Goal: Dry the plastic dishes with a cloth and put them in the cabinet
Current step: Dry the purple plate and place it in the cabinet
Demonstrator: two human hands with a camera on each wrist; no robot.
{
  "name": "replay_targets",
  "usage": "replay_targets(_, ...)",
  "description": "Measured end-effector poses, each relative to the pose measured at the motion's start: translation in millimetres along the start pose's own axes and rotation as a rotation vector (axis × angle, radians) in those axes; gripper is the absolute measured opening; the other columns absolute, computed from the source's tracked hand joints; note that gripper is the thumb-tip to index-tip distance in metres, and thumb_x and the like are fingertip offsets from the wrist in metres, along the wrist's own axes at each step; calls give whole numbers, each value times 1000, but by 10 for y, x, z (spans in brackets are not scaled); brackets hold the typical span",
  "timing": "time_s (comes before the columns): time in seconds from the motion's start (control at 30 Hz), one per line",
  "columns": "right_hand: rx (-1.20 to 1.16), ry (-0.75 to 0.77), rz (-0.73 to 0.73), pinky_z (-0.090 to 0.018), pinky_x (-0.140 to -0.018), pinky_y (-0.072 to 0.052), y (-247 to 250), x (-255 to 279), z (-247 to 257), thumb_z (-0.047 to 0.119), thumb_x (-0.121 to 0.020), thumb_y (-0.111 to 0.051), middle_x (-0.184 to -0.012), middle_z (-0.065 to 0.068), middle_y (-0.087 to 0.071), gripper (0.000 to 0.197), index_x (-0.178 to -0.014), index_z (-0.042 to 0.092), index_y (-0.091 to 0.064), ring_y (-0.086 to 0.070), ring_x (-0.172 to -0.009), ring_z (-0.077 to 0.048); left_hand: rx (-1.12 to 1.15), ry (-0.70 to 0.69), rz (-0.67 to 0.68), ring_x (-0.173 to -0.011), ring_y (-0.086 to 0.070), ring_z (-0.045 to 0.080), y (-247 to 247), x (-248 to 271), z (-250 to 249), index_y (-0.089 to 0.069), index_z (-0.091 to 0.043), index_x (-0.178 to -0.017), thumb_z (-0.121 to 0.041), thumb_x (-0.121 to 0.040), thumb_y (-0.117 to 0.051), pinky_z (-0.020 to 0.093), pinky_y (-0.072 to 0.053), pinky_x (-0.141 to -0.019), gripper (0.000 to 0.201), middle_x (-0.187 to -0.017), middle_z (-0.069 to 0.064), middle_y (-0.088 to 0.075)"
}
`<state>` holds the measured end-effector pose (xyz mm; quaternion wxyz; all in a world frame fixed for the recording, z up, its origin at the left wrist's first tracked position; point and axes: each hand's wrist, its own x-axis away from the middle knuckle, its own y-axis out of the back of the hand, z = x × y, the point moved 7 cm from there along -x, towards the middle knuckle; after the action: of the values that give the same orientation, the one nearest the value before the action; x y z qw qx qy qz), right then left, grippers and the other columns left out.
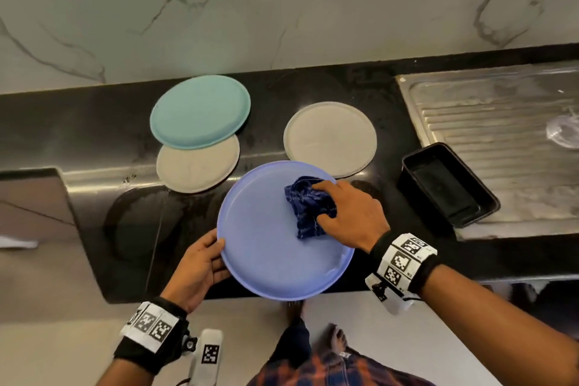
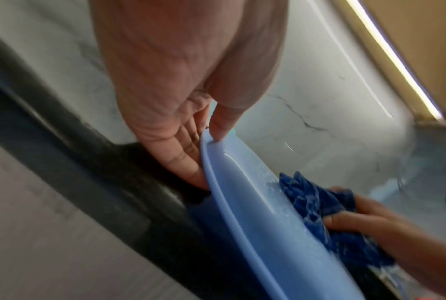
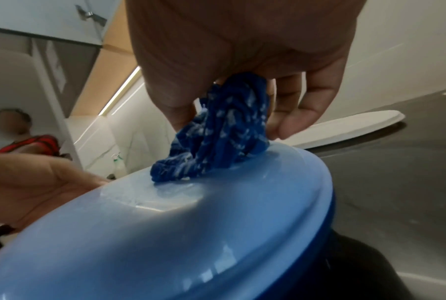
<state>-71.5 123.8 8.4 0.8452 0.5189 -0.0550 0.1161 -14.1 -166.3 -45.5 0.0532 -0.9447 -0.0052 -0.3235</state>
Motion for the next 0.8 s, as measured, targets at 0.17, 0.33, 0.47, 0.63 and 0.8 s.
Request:
replay_targets(0.17,89,34,3,-40,-78,-53,-182,57,99,55,-77,-62,-119,-1,-52,61,-132,34,-46,-56,-108,-27,-211,-189,-141,-101,-70,17,103,164,18,-66,-16,-121,-13,-102,-50,27,-59,-72,25,-109,0,-74)
replay_targets(0.33,36,31,-3,-43,-83,-54,-289,58,245,51,-80,-65,-121,-4,-52,59,-133,31,-46,-57,-108,-29,-604,-405,-187,-107,-65,11,243,180,-107,-66,-29,-120,-40,-88,-65,42,-57,-90,33,-114,-6,-69)
replay_targets(0.47,83,-9,2,-43,-80,-53,-364,11,424,47,-82,-64,-124,-6,-46,55,-129,26,-46,-53,-110,-31,-901,-389,-206,-129,-48,19,323,185,-59,-47,-14,-144,-42,-84,-74,38,-45,-106,72,-144,3,-45)
replay_targets(0.63,149,-57,-2,-43,-80,-52,-370,-26,488,43,-81,-66,-130,-4,-42,54,-129,24,-49,-50,-114,-30,-1088,-414,-166,-139,-34,21,359,197,8,-26,-24,-154,-73,-61,-77,45,-38,-112,116,-154,-3,-36)
replay_targets(0.8,174,-61,-11,-43,-82,-53,-413,-66,579,37,-82,-65,-133,-3,-45,61,-139,26,-44,-54,-114,-31,-1257,-368,-112,-148,-13,22,266,104,52,0,-32,-157,-101,-44,-48,50,-27,-117,141,-166,-3,-4)
